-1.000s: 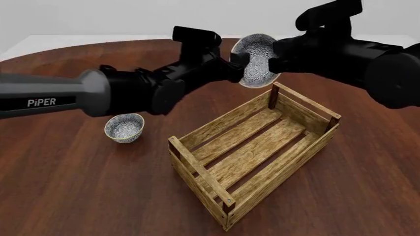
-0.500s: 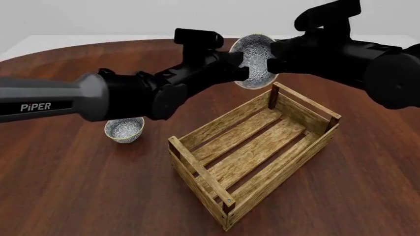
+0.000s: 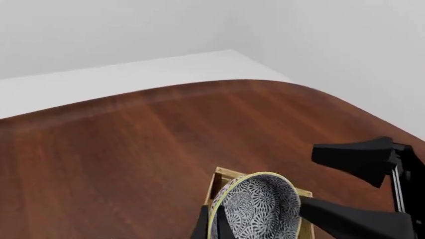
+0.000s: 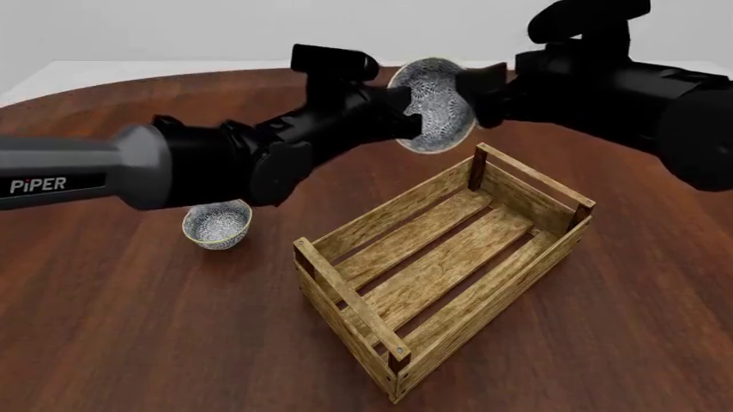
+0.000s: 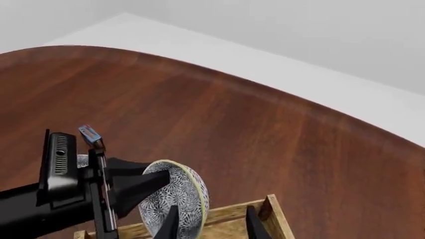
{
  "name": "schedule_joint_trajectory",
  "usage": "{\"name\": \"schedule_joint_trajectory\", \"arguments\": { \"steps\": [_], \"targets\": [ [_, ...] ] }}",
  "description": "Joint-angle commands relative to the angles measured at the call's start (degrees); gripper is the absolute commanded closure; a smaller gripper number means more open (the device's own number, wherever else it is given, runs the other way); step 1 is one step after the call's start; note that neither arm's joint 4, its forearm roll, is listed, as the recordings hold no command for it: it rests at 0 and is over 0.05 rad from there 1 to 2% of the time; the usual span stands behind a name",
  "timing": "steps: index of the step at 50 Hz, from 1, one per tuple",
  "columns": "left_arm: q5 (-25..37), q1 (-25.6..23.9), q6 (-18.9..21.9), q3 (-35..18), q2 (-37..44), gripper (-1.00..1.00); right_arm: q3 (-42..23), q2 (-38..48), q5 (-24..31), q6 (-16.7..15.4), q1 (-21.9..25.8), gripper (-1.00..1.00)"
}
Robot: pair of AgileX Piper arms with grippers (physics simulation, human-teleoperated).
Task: Stack the right bowl on the left bowl and place them in the tray.
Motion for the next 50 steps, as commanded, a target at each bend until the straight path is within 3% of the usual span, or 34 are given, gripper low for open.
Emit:
{"name": "schedule_joint_trajectory", "arguments": {
  "steps": [1,28,32,50],
  "targets": [
    [2.12,2.09,2.42,-1.23,-0.63,1.00,0.75,-2.96,0.90,0.28,0.76,-1.00],
    [5.72,8.81,5.25,-0.75,-3.44,1.00,1.53,-6.56,1.96,1.53,1.16,-1.00],
    [5.82,9.06,6.97,0.81,-4.94,1.00,1.52,-6.53,1.97,1.55,1.06,-1.00],
    [7.57,11.84,7.04,3.95,-8.88,1.00,1.18,-5.30,1.69,1.64,1.09,-1.00]
  ]
}}
